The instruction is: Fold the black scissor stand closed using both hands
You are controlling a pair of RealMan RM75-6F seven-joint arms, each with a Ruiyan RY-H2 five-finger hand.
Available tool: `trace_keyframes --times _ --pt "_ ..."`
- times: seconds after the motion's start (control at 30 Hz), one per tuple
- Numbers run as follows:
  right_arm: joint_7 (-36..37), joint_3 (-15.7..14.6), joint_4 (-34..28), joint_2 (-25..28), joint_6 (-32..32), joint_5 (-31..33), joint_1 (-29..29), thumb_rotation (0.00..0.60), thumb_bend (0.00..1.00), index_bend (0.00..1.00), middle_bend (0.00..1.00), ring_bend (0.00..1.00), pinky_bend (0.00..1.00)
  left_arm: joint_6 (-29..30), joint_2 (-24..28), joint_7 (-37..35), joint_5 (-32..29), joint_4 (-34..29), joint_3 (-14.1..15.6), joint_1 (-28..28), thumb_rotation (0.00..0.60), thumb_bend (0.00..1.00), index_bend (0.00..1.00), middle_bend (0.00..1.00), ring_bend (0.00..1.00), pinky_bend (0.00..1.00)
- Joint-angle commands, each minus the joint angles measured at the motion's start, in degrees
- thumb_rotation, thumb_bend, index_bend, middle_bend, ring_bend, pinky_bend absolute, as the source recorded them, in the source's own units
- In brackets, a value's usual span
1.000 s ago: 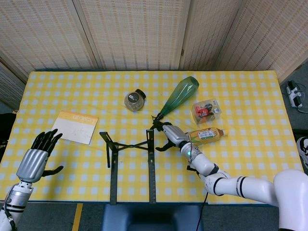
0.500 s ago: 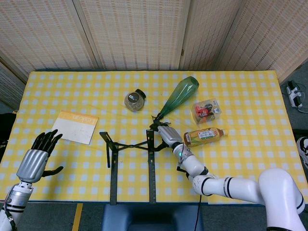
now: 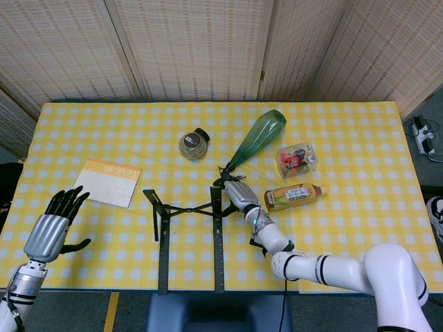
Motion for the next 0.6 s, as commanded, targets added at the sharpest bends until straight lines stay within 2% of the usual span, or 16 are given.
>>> trace_keyframes --times 0.03,0.33,0.6 --pt "-0.4 0.1 0.4 -0.5 0.3 0.1 0.0 0.600 0.28 0.55 0.25 0.19 0.11 -0.1 -0.1 -0.2 0.0 0.3 0.1 0.0 0.600 0.13 0.00 0.03 0.02 0.00" --pt "-2.4 0.3 0.4 -1.2 1.2 0.7 -0.1 0.600 0.40 0.66 0.32 0.22 0.12 -0.4 -0.6 -1.0 0.0 1.2 0.0 -0.4 0.600 0.13 0.00 0.03 0.02 0.00" --pt "-4.1 0.5 -1.0 -0.4 1.6 1.9 -0.3 0.600 0.43 0.68 0.33 0.22 0.13 -1.2 -1.0 -3.4 1.5 1.5 0.0 -1.9 0.600 0.13 0.00 0.03 0.02 0.00"
